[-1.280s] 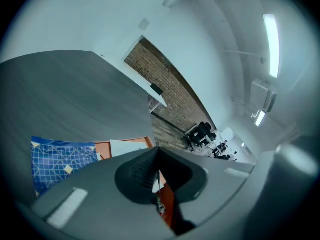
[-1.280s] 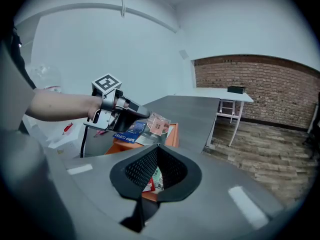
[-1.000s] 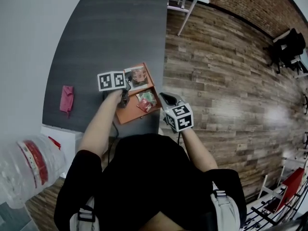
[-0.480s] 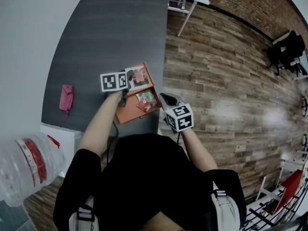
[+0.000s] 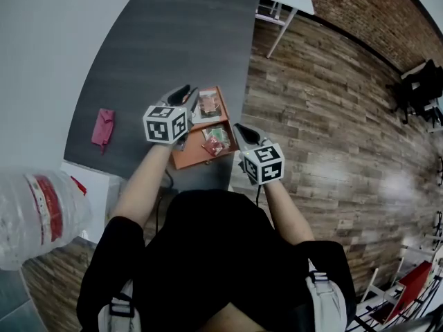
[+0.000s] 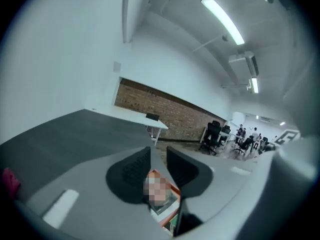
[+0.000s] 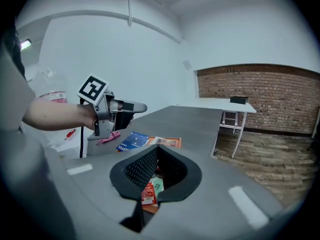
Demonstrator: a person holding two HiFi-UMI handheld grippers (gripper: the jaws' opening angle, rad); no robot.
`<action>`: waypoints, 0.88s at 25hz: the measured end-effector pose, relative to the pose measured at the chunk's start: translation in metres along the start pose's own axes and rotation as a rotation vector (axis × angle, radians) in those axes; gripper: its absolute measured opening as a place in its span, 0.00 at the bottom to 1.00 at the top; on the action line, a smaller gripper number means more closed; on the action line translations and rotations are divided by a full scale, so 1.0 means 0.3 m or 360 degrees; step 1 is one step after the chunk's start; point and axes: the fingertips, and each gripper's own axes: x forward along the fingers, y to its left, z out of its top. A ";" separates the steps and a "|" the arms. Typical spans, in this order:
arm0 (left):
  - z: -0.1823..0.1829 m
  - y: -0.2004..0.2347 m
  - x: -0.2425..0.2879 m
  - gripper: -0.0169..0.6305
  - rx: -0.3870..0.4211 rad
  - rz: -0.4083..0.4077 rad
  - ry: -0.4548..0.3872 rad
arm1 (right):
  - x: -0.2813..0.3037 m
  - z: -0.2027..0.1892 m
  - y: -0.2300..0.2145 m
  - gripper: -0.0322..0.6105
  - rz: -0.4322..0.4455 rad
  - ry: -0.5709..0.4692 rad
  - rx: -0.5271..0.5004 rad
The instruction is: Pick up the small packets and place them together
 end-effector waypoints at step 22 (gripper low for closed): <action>-0.366 -0.055 -0.618 0.03 -0.0250 0.0609 -0.0333 | -0.082 -0.254 0.256 0.05 0.0550 0.0131 -0.0197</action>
